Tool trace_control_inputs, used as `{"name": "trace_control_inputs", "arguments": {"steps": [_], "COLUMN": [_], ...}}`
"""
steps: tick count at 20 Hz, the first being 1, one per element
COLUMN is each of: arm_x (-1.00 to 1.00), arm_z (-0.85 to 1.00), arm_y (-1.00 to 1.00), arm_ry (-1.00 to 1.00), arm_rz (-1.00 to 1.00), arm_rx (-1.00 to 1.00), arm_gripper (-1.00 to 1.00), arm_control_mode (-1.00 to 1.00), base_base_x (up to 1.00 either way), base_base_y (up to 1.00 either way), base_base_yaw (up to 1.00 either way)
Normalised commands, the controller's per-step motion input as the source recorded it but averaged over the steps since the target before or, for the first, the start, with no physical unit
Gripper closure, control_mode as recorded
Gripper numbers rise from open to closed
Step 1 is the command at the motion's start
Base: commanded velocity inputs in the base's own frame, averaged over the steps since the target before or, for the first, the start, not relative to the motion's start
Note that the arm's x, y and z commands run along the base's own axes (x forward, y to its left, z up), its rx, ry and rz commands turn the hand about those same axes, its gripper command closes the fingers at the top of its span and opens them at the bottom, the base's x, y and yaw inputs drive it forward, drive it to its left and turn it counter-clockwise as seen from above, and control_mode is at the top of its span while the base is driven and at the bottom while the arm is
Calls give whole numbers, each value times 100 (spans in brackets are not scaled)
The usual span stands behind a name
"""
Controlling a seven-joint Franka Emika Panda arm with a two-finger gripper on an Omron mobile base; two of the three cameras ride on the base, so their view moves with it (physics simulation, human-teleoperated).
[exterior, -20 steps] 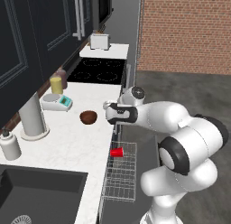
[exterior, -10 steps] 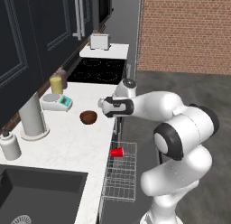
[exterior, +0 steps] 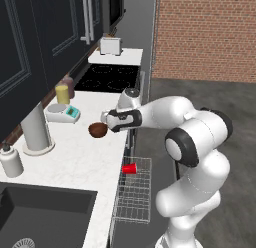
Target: Pick up the cup and bowl from the counter, place them in the dishwasher, and close the dishwasher door.
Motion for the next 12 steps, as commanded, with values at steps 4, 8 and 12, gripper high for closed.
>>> {"name": "trace_control_inputs", "arguments": {"steps": [4, 8, 12], "arm_x": [13, 25, 39], "arm_z": [-32, -26, -17], "arm_y": [18, 12, 11], "arm_ry": [1, 0, 0], "arm_rz": [0, 0, 0], "arm_rx": [-2, -2, 0], "arm_gripper": [-100, -100, -100], "arm_control_mode": [-100, -100, -100], "base_base_x": [0, 0, 0], "base_base_y": [0, 0, 0], "base_base_yaw": [0, 0, 0]}}
